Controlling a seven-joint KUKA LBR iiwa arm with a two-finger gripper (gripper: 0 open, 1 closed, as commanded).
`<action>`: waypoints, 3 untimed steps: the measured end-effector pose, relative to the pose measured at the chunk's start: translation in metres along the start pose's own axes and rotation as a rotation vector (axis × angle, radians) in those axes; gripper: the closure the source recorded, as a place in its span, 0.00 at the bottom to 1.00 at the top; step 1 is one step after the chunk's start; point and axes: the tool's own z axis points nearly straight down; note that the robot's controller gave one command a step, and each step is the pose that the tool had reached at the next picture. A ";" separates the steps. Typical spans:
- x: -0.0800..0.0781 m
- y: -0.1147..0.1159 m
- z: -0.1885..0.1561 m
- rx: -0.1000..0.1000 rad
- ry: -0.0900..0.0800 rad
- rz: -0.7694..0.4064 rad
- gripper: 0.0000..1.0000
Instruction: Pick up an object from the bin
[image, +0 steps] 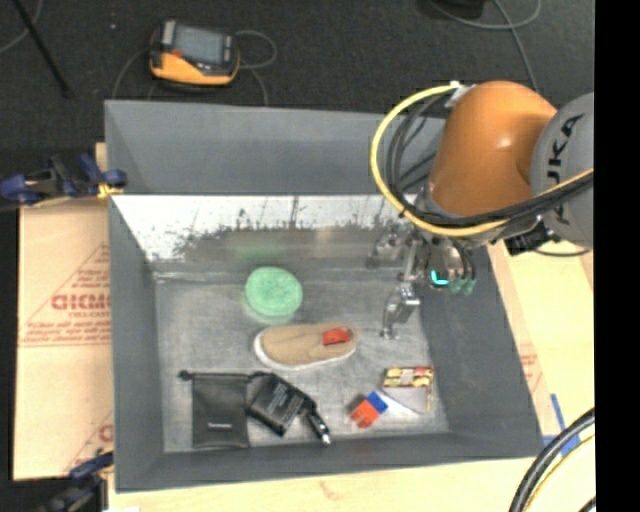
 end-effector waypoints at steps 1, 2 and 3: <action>-0.001 0.000 -0.005 0.001 -0.008 0.000 0.00; -0.006 0.034 0.070 0.002 -0.012 -0.053 0.00; -0.012 0.064 0.078 0.001 -0.001 -0.184 0.00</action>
Offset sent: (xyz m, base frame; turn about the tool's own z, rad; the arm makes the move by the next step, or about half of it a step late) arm 0.0069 0.0745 -0.1579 -0.1076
